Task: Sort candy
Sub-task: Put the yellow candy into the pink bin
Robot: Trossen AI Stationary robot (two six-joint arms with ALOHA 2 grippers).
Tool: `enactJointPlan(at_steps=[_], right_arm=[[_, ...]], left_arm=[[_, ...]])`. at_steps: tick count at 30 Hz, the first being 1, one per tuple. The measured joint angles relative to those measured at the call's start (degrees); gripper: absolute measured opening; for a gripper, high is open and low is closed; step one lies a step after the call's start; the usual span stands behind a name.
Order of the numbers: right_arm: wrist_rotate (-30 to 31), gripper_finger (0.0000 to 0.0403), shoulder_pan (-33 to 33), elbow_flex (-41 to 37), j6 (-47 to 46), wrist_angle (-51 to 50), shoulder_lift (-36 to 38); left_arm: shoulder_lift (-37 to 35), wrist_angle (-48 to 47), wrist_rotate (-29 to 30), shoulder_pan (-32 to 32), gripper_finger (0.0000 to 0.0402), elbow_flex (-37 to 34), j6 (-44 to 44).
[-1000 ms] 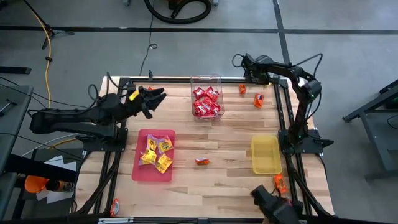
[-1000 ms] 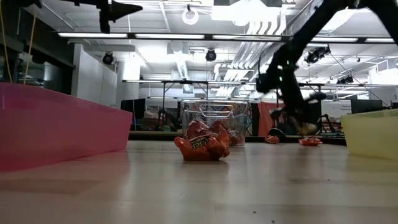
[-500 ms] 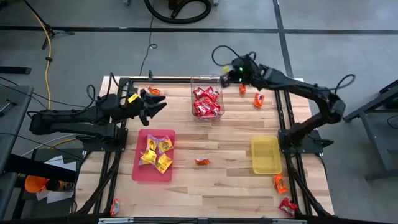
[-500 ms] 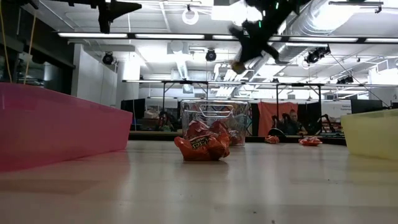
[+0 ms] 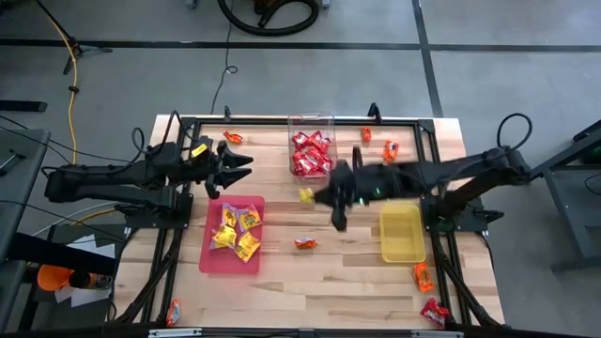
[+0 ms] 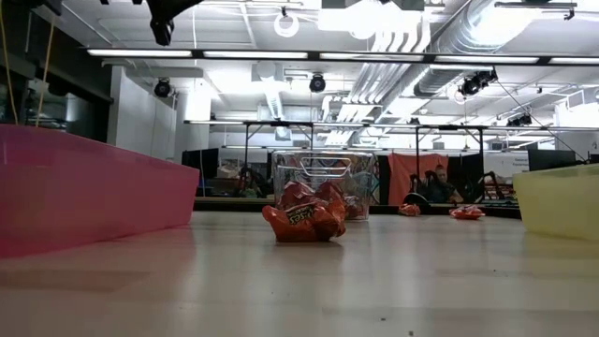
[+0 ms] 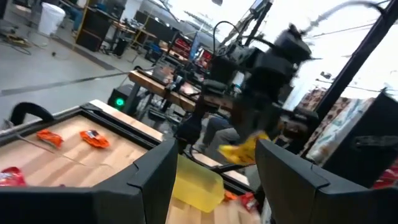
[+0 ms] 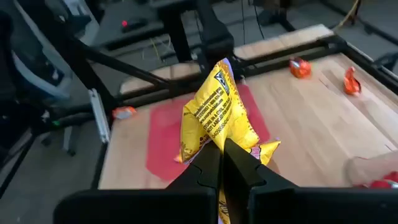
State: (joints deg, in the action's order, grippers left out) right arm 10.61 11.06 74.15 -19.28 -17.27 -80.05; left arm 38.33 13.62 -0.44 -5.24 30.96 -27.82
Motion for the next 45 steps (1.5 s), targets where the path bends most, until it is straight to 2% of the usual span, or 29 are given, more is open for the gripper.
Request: enactJointPlan(at_steps=[4, 7, 13, 18, 21, 24, 27, 35, 45], right_arm=[[8.76, 0.0, 6.05, 0.0, -3.81, 0.78, -0.09], [10.45, 0.0, 8.56, 0.0, -5.21, 0.4, 0.3], [10.33, 0.0, 10.71, 0.0, -4.81, -3.98, 2.09], [10.21, 0.0, 10.87, 0.0, -3.78, -10.82, 3.98], [8.47, 0.0, 10.53, 0.0, -2.77, -13.91, 5.1], [5.44, 0.0, 9.86, 0.0, -1.59, -14.63, 5.78], [2.97, 0.0, 9.38, 0.0, 0.08, -14.16, 5.93], [0.04, 0.0, 8.42, 0.0, 1.8, -15.96, 5.95], [0.39, 0.0, 8.42, 0.0, -0.2, -24.19, 6.34]], left_arm=[[2.09, 1.25, 0.01, 1.63, 0.0204, 0.0, -1.12], [5.06, 4.28, 0.03, 3.69, 0.0204, 0.0, -1.1], [12.92, 11.75, 6.29, 9.17, 0.0204, 0.0, -1.04], [17.52, 17.44, 9.14, 13.06, 0.0204, -0.01, -1.52], [18.61, 20.19, 9.76, 15.31, 0.0204, -0.02, -1.25], [18.57, 22.38, 7.29, 17.32, 0.0203, -0.02, 0.08], [18.59, 22.72, 5.15, 19.08, 0.0199, -0.01, 3.21], [18.72, 19.74, 6.26, 20.47, 0.0186, -0.02, 18.04], [18.72, 18.72, 7.11, 20.27, 0.0185, -0.02, 19.06]])
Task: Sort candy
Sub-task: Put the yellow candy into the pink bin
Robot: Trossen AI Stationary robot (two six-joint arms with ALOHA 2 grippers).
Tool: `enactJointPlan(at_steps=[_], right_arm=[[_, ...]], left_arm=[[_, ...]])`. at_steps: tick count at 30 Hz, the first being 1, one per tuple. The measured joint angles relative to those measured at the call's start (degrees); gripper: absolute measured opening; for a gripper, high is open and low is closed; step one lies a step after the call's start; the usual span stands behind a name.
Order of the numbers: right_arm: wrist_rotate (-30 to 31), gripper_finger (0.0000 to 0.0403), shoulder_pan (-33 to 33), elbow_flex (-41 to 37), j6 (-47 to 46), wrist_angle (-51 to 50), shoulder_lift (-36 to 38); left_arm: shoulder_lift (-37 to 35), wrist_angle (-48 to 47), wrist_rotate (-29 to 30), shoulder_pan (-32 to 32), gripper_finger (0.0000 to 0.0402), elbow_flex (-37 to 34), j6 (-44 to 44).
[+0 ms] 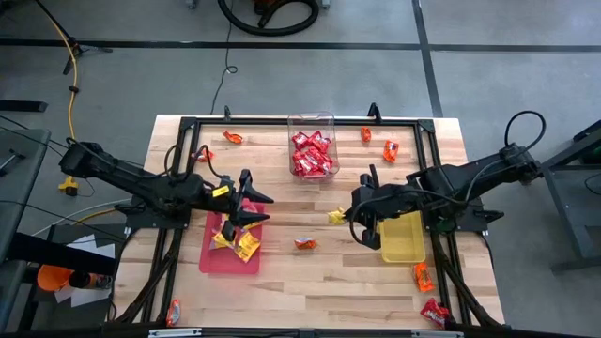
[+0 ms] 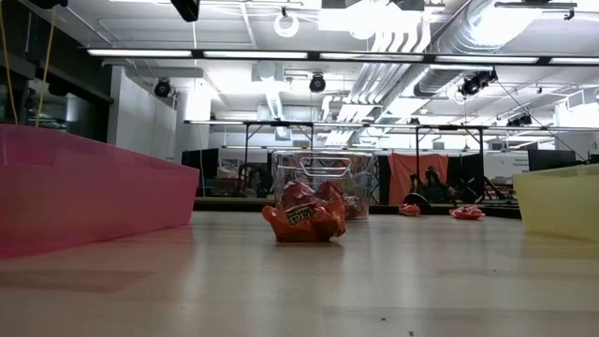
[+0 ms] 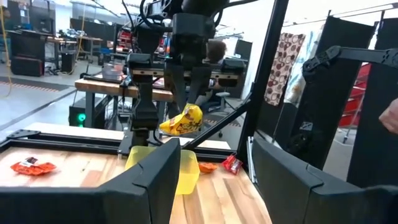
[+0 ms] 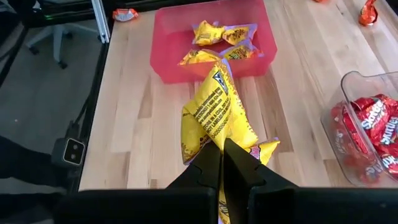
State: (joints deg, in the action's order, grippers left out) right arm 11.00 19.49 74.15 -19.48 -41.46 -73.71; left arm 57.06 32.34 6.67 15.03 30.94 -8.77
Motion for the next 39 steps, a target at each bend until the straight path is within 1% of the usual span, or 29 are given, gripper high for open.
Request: enactJointPlan(at_steps=[2, 4, 6, 9, 12, 15, 18, 20, 21, 24, 26, 28, 32, 37, 39], right_arm=[[0.12, 0.0, 0.0, -0.47, -0.02, 0.7, 0.08], [0.13, 0.0, 0.0, -2.79, -0.83, 1.82, 1.07], [0.12, 0.0, 0.04, -6.71, -3.19, 4.19, 3.14], [0.14, 0.0, 0.62, -14.86, -7.99, 9.89, 7.96], [-0.1, 0.0, 1.37, -23.43, -10.56, 20.13, 13.02], [-0.09, 0.0, 1.57, -31.21, -11.59, 34.85, 16.35], [0.09, 0.0, 1.47, -37.72, -10.25, 51.62, 16.2], [1.3, 0.0, 0.94, -40.41, -7.65, 59.81, 13.85], [2.26, 0.0, 0.52, -41.11, -6.65, 62.32, 12.11], [3.59, 0.0, -1.5, -40.45, -4.69, 67.68, 5.27], [2.84, 0.0, -2.77, -38.26, -2.26, 71.4, -0.15], [0.8, 0.0, -3.93, -34.85, 1.4, 74.19, -6.01], [-3.36, 0.0, -5.61, -27.77, 7.43, 75.0, -15.76], [-8.98, 0.0, -7.6, -18.68, 8.44, 75.18, -25.14], [-11.48, 0.0, -8.13, -15.59, 9.45, 75.07, -27.69]], left_arm=[[0.0, 0.02, 0.09, 0.0, 0.0185, 0.0, 0.01], [0.0, -0.02, 0.12, 0.0, 0.0185, 0.0, 0.01], [0.0, 0.0, 0.12, 0.0, 0.0185, 0.0, 0.01], [0.0, 0.0, 0.21, 0.0, 0.0185, 0.0, 0.01], [0.0, -0.05, 1.75, 0.0, 0.0185, 0.0, 0.03], [0.0, -0.06, 4.85, 0.0, 0.0185, 0.0, 0.03], [0.0, 0.34, 11.51, 0.0, 0.0185, 0.0, 0.03], [0.0, 0.49, 16.72, 0.0, 0.0185, 0.0, 0.03], [0.0, 0.64, 19.02, 0.0, 0.0185, 0.0, 0.03], [0.0, 0.94, 23.36, 0.0, 0.0185, 0.0, 0.01], [0.0, 0.68, 24.14, 0.0, 0.0185, 0.0, 0.01], [0.0, 0.41, 23.92, 0.0, 0.0185, 0.0, 0.01], [0.32, 0.75, 23.68, 0.0, 0.0185, 0.0, -0.01], [-0.29, 0.62, 23.45, 0.08, 0.0185, 0.0, -3.9], [-1.31, 1.11, 22.33, 0.15, 0.0185, 0.0, -4.65]])
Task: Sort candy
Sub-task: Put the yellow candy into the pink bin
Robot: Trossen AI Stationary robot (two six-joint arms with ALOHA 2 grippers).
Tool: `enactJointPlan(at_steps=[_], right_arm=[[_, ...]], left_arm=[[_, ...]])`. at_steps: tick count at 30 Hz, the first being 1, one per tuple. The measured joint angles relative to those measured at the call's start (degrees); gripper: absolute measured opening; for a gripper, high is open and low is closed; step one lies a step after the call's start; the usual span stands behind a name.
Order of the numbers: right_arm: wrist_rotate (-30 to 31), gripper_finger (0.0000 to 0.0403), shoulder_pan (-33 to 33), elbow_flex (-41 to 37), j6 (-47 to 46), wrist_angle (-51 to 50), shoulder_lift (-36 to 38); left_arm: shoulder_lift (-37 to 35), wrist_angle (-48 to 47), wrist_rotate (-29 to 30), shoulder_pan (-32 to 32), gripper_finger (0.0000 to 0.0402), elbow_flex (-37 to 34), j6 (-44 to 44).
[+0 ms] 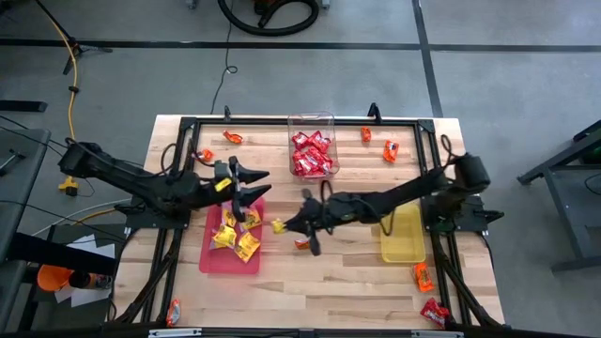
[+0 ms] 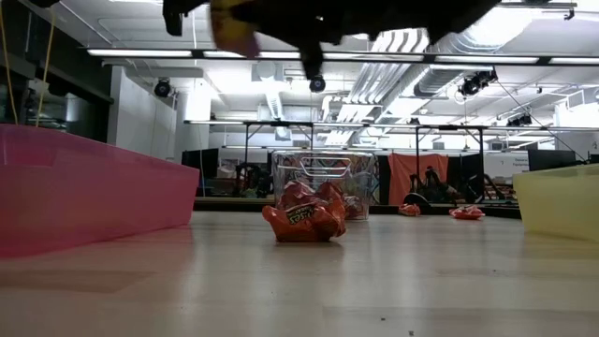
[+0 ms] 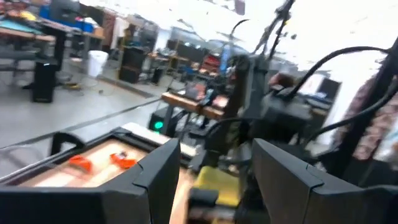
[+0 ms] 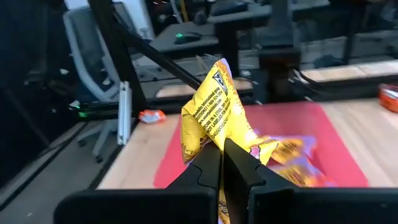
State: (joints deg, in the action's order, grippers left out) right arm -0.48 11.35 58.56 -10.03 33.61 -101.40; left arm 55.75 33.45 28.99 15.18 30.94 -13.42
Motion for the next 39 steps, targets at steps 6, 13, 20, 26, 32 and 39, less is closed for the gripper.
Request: enactJointPlan(at_steps=[6, 13, 20, 26, 32, 39], right_arm=[[-5.83, 0.0, -1.27, 5.03, 0.72, -0.17, -2.17], [-7.05, 0.0, -2.41, 5.14, 1.27, -1.44, 2.6], [-7.52, 0.0, -2.73, 5.14, 2.97, -2.92, 7.98], [-9.21, 0.0, -2.73, 5.16, 6.5, -5.27, 10.5], [-9.85, 0.0, -2.73, 5.14, 6.04, -7.98, 10.55], [-13.55, 0.0, -2.75, 5.14, 6.02, -10.02, 10.55]], left_arm=[[-7.02, -6.62, -7.22, 1.61, 0.0181, 0.08, -3.45], [-12.27, -23.22, -9.74, 8.24, 0.0156, -0.02, -12.28], [-7.59, -16.8, -7.54, 10.56, 0.015, 0.0, -2.18], [-1.07, -7.5, -7.29, 9.21, 0.015, 0.0, 4.27], [3.67, -2.35, -7.57, 7.63, 0.015, 0.83, 6.7], [6.56, -3.29, -9.31, 7.32, 0.0156, 4.97, 13.42]])
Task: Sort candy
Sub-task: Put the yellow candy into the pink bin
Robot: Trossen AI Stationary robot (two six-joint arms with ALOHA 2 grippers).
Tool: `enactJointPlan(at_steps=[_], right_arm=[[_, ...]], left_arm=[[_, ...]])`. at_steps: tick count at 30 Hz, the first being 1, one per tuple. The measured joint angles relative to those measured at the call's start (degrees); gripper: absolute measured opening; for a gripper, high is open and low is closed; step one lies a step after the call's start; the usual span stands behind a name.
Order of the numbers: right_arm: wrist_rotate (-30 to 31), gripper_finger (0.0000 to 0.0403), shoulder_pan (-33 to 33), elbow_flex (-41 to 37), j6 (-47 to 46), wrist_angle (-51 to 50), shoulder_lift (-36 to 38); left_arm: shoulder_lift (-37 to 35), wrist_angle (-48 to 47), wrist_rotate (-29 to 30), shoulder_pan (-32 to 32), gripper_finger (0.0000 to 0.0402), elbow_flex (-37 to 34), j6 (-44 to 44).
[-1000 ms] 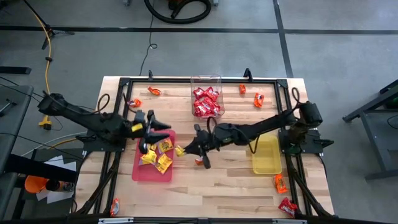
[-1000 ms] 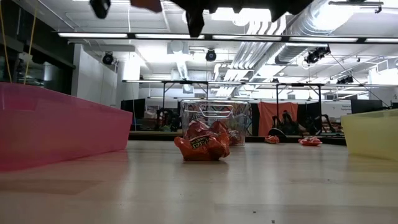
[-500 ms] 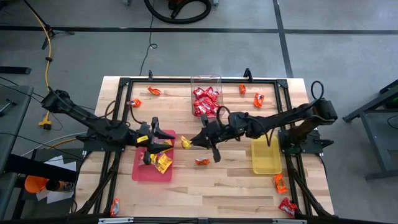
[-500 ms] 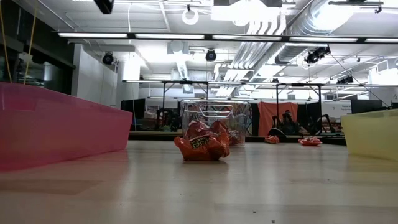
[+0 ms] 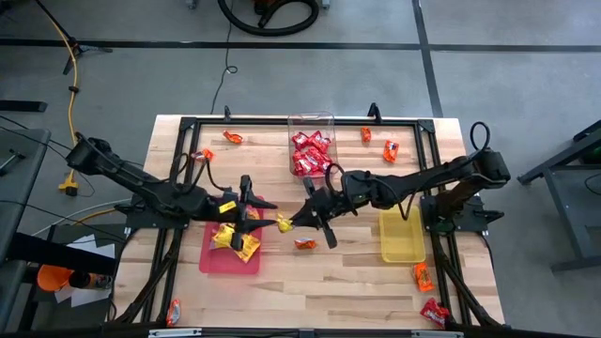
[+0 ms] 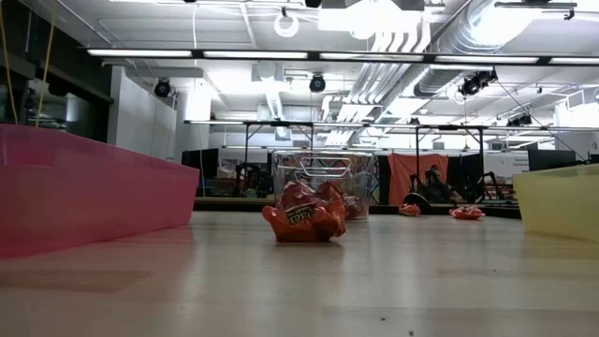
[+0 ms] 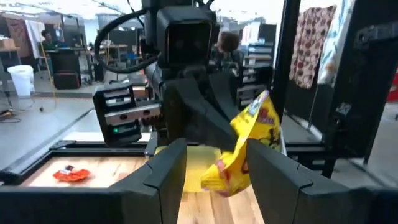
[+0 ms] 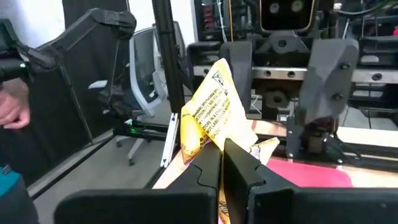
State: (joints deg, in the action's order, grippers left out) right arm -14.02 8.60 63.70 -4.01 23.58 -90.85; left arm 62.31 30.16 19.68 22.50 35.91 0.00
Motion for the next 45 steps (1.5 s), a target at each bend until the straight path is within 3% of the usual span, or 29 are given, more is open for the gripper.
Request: enactJointPlan(at_steps=[4, 13, 22, 29, 35, 41, 45], right_arm=[[-0.2, 0.0, -0.01, -0.02, 0.0, -0.28, 0.0], [-0.57, 0.0, -1.37, -0.02, 0.0, -1.44, 1.24], [-1.09, 0.0, -1.99, -0.02, -0.71, -1.72, 2.03], [-1.14, 0.0, -1.98, -0.02, -1.11, -1.53, 2.03], [-1.16, 0.0, -1.92, -0.02, -3.75, -1.71, 2.03], [-0.08, 0.0006, -1.99, -0.02, -10.24, -2.17, 2.03], [0.35, 0.0049, -1.99, -0.02, -13.21, -3.08, 2.03]], left_arm=[[1.35, -4.9, -0.35, -0.04, 0.0173, 2.12, -0.32], [1.87, -6.18, -10.14, 0.07, 0.0188, 3.7, -1.96], [1.87, -6.3, -7.1, -1.42, 0.0189, 3.71, 1.51], [2.62, -5.8, -10.63, -2.64, 0.0188, 3.68, -0.28], [5.75, -2.24, -8.85, -2.67, 0.0188, 3.68, 0.12], [7.96, 0.53, -7.02, -2.95, 0.015, 3.66, 0.04], [8.03, 0.37, -6.88, -2.99, 0.0095, 3.64, -0.8]])
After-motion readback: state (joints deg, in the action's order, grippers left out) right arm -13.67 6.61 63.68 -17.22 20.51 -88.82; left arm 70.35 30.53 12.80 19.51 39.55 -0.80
